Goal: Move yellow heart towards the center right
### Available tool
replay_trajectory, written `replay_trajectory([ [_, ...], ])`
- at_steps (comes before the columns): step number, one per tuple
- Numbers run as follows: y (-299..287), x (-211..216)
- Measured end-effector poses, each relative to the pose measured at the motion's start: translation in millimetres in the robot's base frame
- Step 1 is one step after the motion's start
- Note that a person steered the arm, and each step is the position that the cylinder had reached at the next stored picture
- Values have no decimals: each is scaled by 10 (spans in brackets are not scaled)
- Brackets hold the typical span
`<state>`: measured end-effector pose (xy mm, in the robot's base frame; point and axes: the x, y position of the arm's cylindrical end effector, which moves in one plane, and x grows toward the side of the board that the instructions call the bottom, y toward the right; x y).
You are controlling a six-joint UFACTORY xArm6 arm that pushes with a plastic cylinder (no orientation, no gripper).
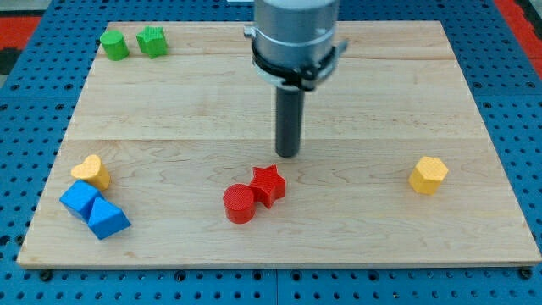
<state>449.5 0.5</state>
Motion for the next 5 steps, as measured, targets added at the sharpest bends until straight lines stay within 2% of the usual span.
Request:
replay_trajectory([
  [2, -1658, -328],
  [4, -2979, -469],
  [5, -3048, -441],
])
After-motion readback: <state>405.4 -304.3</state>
